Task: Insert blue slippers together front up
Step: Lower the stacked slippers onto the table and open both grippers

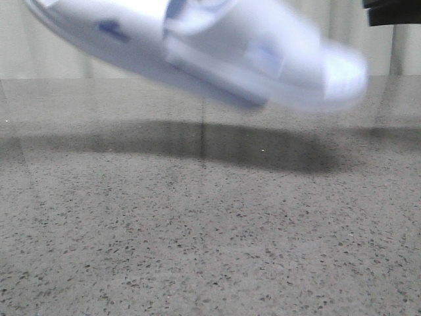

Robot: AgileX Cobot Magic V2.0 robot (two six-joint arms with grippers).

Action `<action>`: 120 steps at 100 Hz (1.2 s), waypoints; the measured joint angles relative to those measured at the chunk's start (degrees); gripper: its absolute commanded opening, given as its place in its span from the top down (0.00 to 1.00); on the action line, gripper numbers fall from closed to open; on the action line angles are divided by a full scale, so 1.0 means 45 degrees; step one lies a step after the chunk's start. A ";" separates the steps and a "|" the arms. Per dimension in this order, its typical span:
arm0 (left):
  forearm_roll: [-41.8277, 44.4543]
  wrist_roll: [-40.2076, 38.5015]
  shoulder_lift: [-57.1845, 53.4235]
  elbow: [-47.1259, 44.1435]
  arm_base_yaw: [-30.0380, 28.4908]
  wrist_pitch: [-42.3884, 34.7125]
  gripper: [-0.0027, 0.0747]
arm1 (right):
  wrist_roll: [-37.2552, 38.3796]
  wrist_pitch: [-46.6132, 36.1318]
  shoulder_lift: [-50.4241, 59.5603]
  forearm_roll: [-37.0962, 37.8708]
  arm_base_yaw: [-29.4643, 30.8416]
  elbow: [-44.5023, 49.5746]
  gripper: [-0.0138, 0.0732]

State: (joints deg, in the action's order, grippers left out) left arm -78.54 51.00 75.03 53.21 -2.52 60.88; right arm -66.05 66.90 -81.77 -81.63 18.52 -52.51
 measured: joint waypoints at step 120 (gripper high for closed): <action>0.1970 0.1432 0.3017 0.0000 0.0000 -0.3168 0.47 | -0.0005 0.0174 0.0019 -0.0070 0.0540 -0.0008 0.71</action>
State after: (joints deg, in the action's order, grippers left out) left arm -69.67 57.45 88.61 53.21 -2.52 46.62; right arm -66.08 67.69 -81.68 -81.94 20.95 -52.55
